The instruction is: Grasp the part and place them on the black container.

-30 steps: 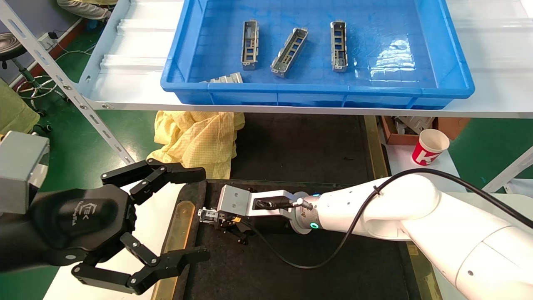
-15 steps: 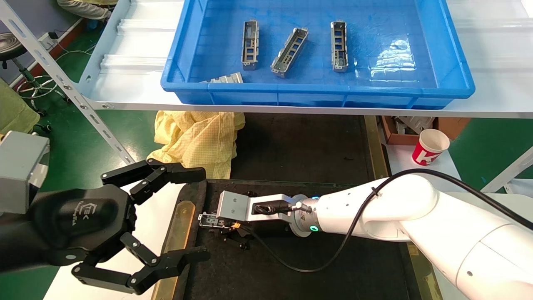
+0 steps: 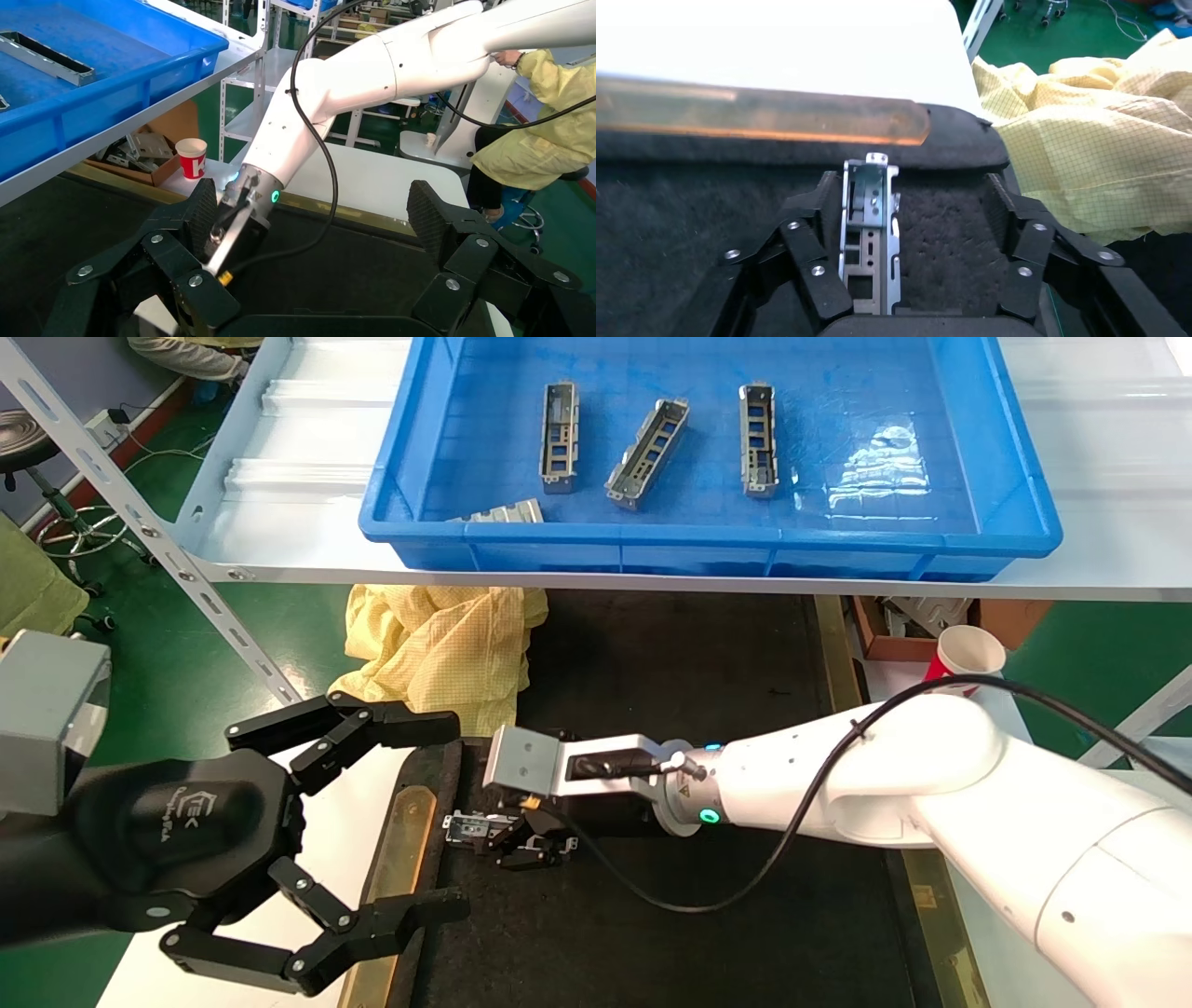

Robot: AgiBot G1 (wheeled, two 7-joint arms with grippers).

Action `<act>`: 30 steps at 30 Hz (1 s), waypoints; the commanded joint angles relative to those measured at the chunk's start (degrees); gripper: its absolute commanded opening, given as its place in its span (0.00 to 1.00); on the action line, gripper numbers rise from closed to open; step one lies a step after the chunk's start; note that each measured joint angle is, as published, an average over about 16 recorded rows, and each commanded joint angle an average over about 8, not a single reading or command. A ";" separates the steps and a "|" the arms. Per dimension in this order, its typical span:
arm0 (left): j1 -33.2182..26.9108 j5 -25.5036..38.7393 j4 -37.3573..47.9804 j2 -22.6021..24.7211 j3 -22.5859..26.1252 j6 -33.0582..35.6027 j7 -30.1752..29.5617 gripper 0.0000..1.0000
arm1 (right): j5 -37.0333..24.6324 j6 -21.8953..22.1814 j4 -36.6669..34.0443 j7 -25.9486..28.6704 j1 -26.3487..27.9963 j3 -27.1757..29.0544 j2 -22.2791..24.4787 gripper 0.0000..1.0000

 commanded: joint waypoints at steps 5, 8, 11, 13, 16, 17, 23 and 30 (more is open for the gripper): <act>0.01 0.00 0.01 0.00 0.00 -0.01 0.00 1.00 | 4.17 -4.13 -2.29 1.07 0.29 1.78 0.69 1.00; 0.01 -0.01 0.01 -0.01 0.00 -0.02 0.00 1.00 | 5.12 -5.15 -2.92 1.27 0.31 2.21 0.92 1.00; 0.01 -0.01 0.01 -0.01 0.00 -0.02 0.00 1.00 | 5.48 -5.45 -3.13 1.30 0.29 2.37 1.01 1.00; 0.01 -0.01 0.01 -0.01 0.00 -0.02 0.00 1.00 | 5.34 -5.24 -2.99 1.26 0.27 2.29 0.95 1.00; 0.01 -0.01 0.01 -0.01 0.00 -0.01 0.00 1.00 | 4.93 -4.80 -2.72 1.18 0.25 2.11 0.85 1.00; 0.01 -0.01 0.01 -0.01 0.00 -0.01 0.00 1.00 | 4.82 -4.69 -2.64 1.17 0.24 2.08 0.84 1.00; 0.01 -0.01 0.01 -0.01 0.00 -0.01 0.00 1.00 | 4.28 -5.23 -1.23 1.78 -0.61 3.66 1.91 1.00; 0.01 -0.01 0.01 -0.01 0.00 -0.01 0.00 1.00 | 3.73 -8.81 3.42 4.48 -3.84 10.37 6.38 1.00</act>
